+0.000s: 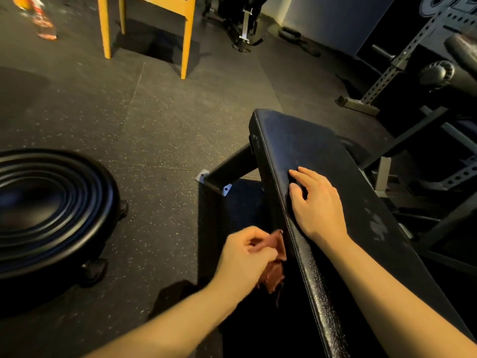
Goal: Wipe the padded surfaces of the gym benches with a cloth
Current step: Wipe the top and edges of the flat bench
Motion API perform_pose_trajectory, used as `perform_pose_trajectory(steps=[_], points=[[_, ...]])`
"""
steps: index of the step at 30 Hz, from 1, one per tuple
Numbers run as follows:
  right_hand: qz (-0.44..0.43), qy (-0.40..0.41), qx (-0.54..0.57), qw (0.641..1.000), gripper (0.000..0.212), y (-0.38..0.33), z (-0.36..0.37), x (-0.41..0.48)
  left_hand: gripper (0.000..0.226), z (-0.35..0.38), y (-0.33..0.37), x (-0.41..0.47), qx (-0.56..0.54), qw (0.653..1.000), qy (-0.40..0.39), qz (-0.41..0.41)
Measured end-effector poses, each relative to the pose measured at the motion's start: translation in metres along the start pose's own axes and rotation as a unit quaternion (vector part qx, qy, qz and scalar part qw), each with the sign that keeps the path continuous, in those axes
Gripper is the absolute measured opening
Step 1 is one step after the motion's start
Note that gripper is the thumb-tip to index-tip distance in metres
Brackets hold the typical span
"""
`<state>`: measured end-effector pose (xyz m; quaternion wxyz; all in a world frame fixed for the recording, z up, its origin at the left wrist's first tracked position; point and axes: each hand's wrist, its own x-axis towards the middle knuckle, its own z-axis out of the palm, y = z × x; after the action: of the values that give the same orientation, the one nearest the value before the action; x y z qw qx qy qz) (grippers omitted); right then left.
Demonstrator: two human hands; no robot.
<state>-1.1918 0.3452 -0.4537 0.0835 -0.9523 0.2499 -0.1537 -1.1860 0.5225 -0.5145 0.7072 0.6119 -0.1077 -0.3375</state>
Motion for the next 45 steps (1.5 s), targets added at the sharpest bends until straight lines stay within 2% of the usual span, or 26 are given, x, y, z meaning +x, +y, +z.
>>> perform_pose_trajectory(steps=[2, 6, 9, 12, 15, 16, 18, 21, 23, 25, 27, 30, 34, 36, 38, 42, 45], points=[[0.002, 0.000, 0.006, 1.000, 0.041, -0.001, 0.000, 0.000, 0.022, -0.001, 0.003, 0.006, 0.006, 1.000, 0.010, 0.004], [-0.002, 0.009, 0.016, 1.000, 0.041, 0.000, 0.002, -0.001, 0.023, -0.001, 0.040, 0.064, -0.003, 0.993, 0.090, 0.076], [-0.004, 0.010, 0.009, 1.000, 0.040, 0.000, 0.002, -0.001, 0.014, -0.001, 0.053, 0.088, -0.015, 0.990, 0.128, 0.063], [0.000, 0.006, 0.007, 1.000, 0.041, -0.001, 0.001, 0.000, 0.020, -0.004, 0.033, 0.058, -0.014, 0.995, 0.066, 0.069], [-0.004, 0.008, 0.001, 1.000, 0.041, -0.001, 0.001, -0.001, 0.029, -0.015, 0.023, 0.028, 0.077, 0.997, -0.013, 0.009], [-0.006, 0.009, -0.001, 1.000, 0.041, -0.002, 0.001, -0.002, 0.029, -0.017, 0.029, 0.029, 0.096, 0.995, -0.010, -0.011], [-0.008, 0.005, -0.005, 1.000, 0.042, -0.002, 0.002, -0.003, 0.030, -0.015, 0.044, 0.043, 0.106, 0.993, 0.049, -0.029], [-0.013, -0.003, -0.010, 1.000, 0.048, -0.003, 0.000, -0.004, 0.028, -0.005, 0.073, 0.070, -0.011, 0.985, 0.157, -0.074], [-0.016, -0.010, -0.020, 1.000, 0.048, -0.005, -0.001, -0.004, 0.017, 0.000, 0.089, 0.080, -0.086, 0.973, 0.181, -0.111], [-0.012, -0.017, -0.023, 1.000, 0.047, -0.005, -0.002, -0.003, 0.017, 0.002, 0.100, 0.083, -0.108, 0.970, 0.170, -0.134], [-0.007, -0.025, -0.019, 0.999, 0.047, -0.006, -0.004, -0.001, 0.018, -0.002, 0.108, 0.084, -0.078, 0.973, 0.156, -0.153], [-0.018, -0.049, -0.036, 0.998, 0.047, -0.009, -0.012, 0.002, 0.024, -0.024, 0.111, 0.092, 0.041, 0.975, 0.143, -0.167], [0.004, -0.066, -0.032, 0.997, 0.026, -0.019, -0.022, 0.048, 0.018, -0.042, 0.125, 0.115, 0.208, 0.960, 0.055, -0.181], [-0.008, -0.055, -0.020, 0.998, 0.021, -0.027, -0.016, 0.091, 0.017, -0.046, 0.129, 0.134, 0.192, 0.966, 0.032, -0.170], [-0.030, -0.055, -0.004, 0.998, 0.026, -0.033, -0.002, 0.135, 0.016, -0.048, 0.127, 0.158, 0.156, 0.976, 0.030, -0.149], [-0.079, -0.092, -0.024, 0.992, 0.043, -0.035, 0.027, 0.203, 0.016, -0.046, 0.130, 0.203, 0.028, 0.988, 0.073, -0.134], [-0.075, -0.092, -0.032, 0.992, 0.048, -0.032, 0.047, 0.215, 0.017, -0.041, 0.125, 0.229, 0.005, 0.986, 0.119, -0.116]])
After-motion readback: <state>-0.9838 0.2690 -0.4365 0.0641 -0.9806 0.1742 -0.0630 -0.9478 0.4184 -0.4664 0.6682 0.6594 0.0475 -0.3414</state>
